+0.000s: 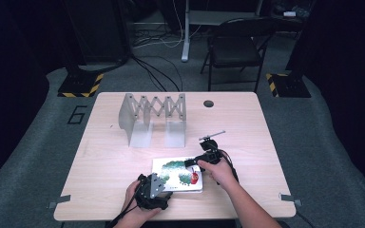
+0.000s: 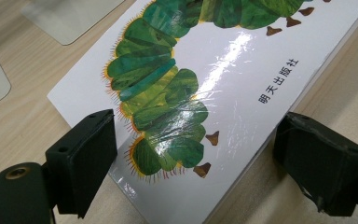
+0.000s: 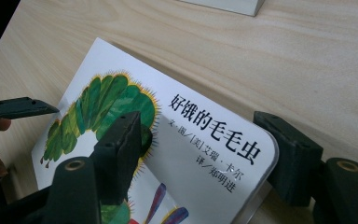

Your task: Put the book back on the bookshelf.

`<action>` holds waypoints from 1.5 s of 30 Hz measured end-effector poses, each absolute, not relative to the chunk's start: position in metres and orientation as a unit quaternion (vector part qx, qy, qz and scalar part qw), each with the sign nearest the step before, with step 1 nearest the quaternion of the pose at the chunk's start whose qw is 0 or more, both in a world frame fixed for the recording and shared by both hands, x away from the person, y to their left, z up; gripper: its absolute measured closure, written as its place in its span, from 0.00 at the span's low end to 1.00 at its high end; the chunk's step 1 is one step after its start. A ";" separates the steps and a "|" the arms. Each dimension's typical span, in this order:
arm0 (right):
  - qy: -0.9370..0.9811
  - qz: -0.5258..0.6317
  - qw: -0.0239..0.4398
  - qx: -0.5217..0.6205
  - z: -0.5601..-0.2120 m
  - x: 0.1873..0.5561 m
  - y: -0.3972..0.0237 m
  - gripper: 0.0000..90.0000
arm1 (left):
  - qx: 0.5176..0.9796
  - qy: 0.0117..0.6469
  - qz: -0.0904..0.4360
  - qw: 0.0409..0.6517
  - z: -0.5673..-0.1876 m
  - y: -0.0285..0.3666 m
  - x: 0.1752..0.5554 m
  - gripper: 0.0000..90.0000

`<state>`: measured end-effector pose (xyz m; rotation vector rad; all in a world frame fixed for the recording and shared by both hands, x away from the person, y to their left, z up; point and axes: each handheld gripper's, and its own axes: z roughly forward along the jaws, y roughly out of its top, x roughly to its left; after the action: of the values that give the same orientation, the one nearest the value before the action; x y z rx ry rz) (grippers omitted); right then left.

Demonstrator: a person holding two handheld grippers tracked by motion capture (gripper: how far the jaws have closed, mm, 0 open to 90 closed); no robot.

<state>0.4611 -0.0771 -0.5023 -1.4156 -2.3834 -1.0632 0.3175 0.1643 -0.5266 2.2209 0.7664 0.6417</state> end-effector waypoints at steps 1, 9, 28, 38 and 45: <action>-0.799 -0.357 0.086 -0.476 -0.502 0.461 -0.077 0.38 | 0.856 0.295 0.247 0.345 -0.526 0.164 0.318 0.15; -0.795 -0.357 0.088 -0.483 -0.502 0.461 -0.078 0.41 | 0.861 0.290 0.241 0.341 -0.524 0.164 0.315 0.17; -0.794 -0.361 0.089 -0.481 -0.503 0.461 -0.080 0.41 | 0.857 0.315 0.207 0.351 -0.513 0.177 0.314 0.24; -0.792 -0.364 0.088 -0.482 -0.504 0.461 -0.080 0.41 | 0.849 0.326 0.203 0.364 -0.506 0.180 0.314 0.26; -0.792 -0.365 0.088 -0.482 -0.504 0.461 -0.080 0.41 | 0.845 0.337 0.192 0.368 -0.503 0.186 0.319 0.26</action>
<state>0.4610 -0.0803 -0.5038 -1.4348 -2.3579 -1.0854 0.3193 0.1856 -0.5033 2.1691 0.8662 0.4929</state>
